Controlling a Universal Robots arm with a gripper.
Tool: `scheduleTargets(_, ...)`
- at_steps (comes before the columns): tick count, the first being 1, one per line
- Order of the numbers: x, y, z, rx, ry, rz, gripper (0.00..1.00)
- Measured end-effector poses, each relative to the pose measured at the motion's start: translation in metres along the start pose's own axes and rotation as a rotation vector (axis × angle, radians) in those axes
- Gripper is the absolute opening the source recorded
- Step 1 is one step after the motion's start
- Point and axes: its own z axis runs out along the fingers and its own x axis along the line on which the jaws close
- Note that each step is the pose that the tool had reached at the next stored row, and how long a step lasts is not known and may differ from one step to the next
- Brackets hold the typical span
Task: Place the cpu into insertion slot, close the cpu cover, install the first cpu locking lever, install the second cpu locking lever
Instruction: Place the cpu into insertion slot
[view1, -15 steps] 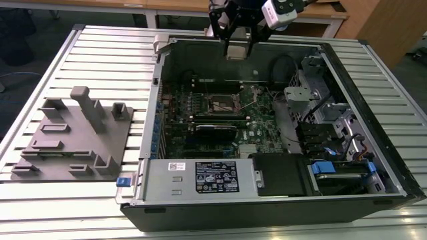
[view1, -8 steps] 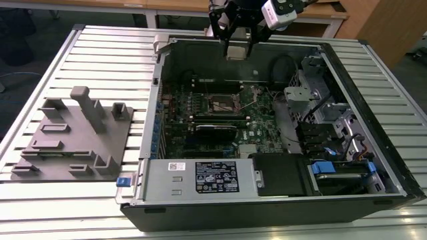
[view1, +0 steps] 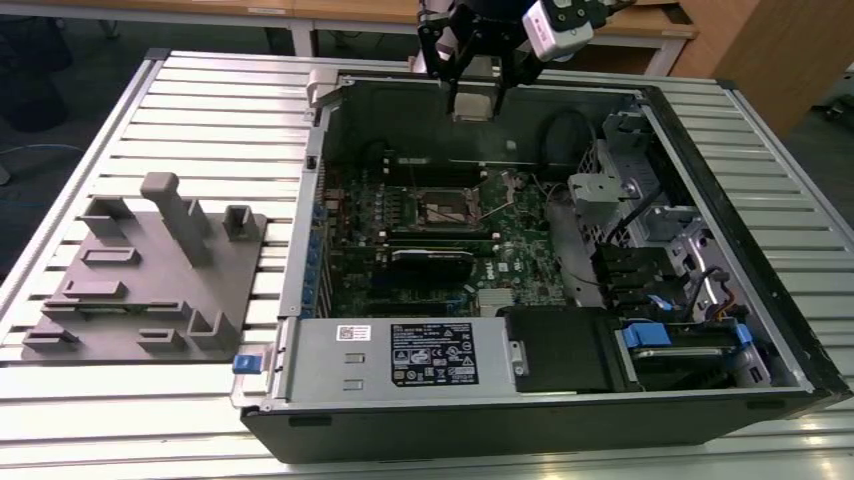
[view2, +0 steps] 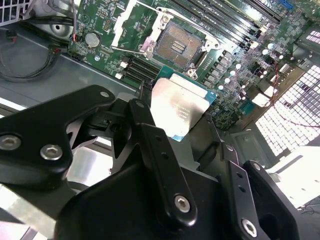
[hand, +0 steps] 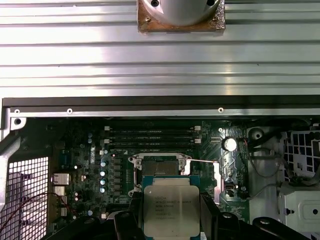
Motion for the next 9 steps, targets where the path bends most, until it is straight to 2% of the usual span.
scheduleTargets(9,0.0000,-0.0001,0.0008,0.0002,0.0001,0.000,0.54)
